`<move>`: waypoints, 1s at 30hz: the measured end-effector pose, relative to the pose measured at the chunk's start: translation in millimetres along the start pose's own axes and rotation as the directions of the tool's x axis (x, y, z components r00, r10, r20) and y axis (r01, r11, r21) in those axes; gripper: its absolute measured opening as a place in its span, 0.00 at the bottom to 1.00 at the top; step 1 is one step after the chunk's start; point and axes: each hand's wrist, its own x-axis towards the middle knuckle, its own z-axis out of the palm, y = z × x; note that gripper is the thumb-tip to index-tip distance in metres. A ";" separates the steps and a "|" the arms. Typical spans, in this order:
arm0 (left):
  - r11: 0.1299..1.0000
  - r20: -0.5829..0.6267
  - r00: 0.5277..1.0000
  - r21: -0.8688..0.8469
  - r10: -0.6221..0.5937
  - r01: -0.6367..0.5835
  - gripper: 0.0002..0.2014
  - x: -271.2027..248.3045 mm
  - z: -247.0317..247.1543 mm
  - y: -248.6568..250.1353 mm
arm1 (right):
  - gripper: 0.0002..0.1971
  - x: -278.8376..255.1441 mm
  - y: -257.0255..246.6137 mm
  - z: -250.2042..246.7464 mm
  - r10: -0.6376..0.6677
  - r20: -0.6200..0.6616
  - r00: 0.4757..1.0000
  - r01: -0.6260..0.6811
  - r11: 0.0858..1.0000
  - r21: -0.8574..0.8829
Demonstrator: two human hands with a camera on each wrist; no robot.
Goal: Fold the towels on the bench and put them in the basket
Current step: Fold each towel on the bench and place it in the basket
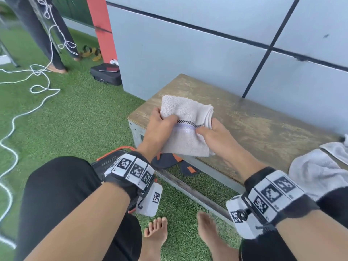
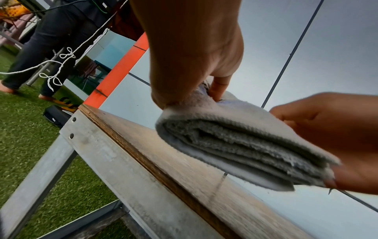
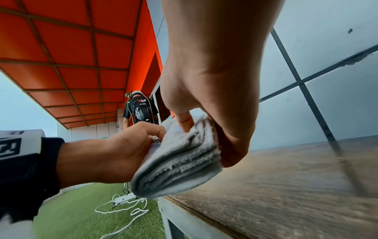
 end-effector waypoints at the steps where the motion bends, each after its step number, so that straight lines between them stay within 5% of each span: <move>1: 1.000 -0.030 1.000 0.004 0.000 0.000 0.16 -0.1 -2.3 -1.3 | 0.12 2.0 -2.6 3.6 -0.001 -0.010 1.000 0.001 1.000 0.020; 7: 0.993 -0.244 0.970 0.118 0.017 0.013 0.16 -3.6 -49.5 -5.7 | 0.10 17.2 -24.1 54.8 -0.045 0.022 0.999 0.043 0.997 0.066; 14: 0.942 -0.499 0.859 0.222 -0.112 0.252 0.20 -6.3 -136.7 -37.4 | 0.11 51.3 -30.3 148.0 -0.121 0.263 0.957 0.118 0.993 0.026; 18: 0.854 -0.512 0.836 0.330 -0.196 0.402 0.16 -1.4 -163.8 -69.4 | 0.18 68.5 -3.7 181.7 -0.031 0.357 0.934 0.051 0.998 -0.047; 21: 0.791 -0.519 0.809 0.355 -0.277 0.498 0.15 6.9 -175.5 -96.3 | 0.12 81.8 5.1 212.3 -0.015 0.399 0.917 0.073 0.989 -0.130; 25: 0.680 -0.455 0.812 0.466 -0.364 0.566 0.17 7.6 -192.6 -125.5 | 0.31 90.5 20.7 251.4 0.031 0.410 0.911 0.072 0.970 -0.232; 28: 0.614 -0.436 0.768 0.463 -0.470 0.639 0.28 5.9 -213.9 -151.7 | 0.38 98.1 30.4 279.7 0.072 0.493 0.867 0.093 0.949 -0.303; 30: 0.588 -0.452 0.736 0.445 -0.504 0.676 0.36 4.9 -228.0 -167.8 | 0.30 103.9 32.1 299.2 0.090 0.583 0.807 0.165 0.914 -0.370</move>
